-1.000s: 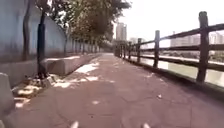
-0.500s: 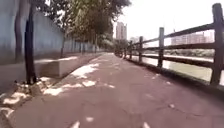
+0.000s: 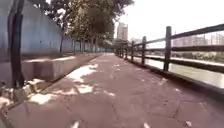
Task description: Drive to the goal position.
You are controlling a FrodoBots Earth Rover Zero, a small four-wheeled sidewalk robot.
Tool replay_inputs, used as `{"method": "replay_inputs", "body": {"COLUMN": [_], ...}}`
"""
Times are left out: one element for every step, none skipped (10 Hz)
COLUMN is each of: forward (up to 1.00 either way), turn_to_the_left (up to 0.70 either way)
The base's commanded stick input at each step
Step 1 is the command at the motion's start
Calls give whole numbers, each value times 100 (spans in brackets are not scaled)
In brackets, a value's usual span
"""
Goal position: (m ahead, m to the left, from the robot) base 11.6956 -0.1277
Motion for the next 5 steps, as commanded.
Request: {"method": "replay_inputs", "body": {"forward": [70,70,70,70,70], "turn_to_the_left": [0,0,0,-15,-35]}}
